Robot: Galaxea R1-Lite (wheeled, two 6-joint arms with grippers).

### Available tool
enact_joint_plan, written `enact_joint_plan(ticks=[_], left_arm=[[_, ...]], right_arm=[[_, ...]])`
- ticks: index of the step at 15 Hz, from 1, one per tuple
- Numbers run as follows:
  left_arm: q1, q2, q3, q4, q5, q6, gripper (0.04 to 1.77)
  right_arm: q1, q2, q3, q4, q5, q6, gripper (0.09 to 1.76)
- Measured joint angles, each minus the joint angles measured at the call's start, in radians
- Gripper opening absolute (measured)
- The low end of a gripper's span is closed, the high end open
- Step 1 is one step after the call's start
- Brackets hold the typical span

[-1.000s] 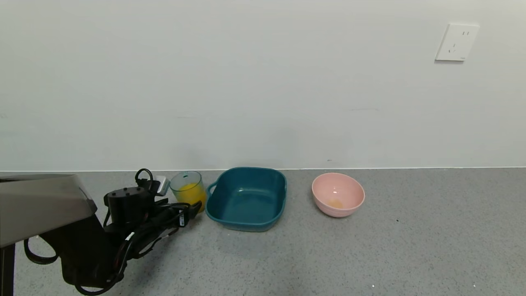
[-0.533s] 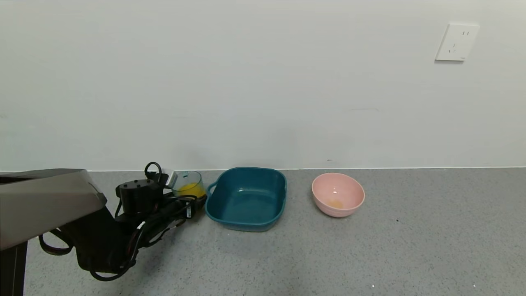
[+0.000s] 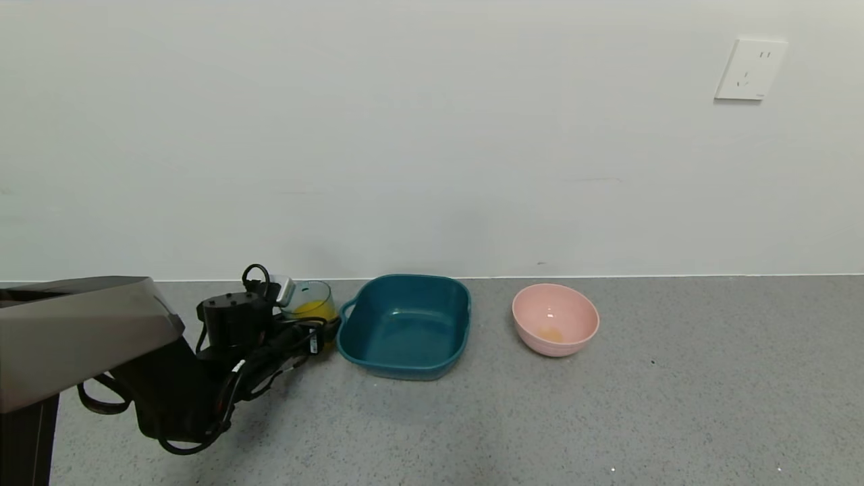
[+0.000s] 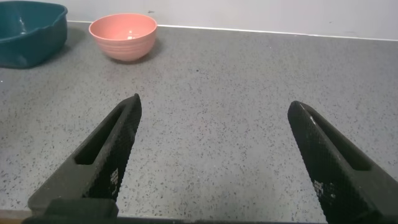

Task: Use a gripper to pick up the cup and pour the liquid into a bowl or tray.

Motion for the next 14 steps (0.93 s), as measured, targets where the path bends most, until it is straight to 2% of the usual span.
enact_joint_plan(ticks=[3,4,5,6,7,14], left_arm=[[0.000,0.013,-0.016,0.000,0.001,0.000,1.72],[0.001,0.017,-0.019,0.000,0.003,0.000,1.66],[0.001,0.021,-0.024,0.000,0.003,0.000,1.47],[0.001,0.025,-0.028,0.000,0.004,0.000,1.37],[0.001,0.028,-0.030,-0.001,0.004,0.000,1.33],[0.002,0.033,-0.033,-0.002,0.005,0.000,1.31]], right_arm=[[0.000,0.000,0.000,0.000,0.000,0.000,1.71],[0.000,0.000,0.000,0.000,0.000,0.000,1.71],[0.000,0.000,0.000,0.000,0.000,0.000,1.71],[0.000,0.000,0.000,0.000,0.000,0.000,1.71],[0.000,0.000,0.000,0.000,0.000,0.000,1.71],[0.000,0.000,0.000,0.000,0.000,0.000,1.71]])
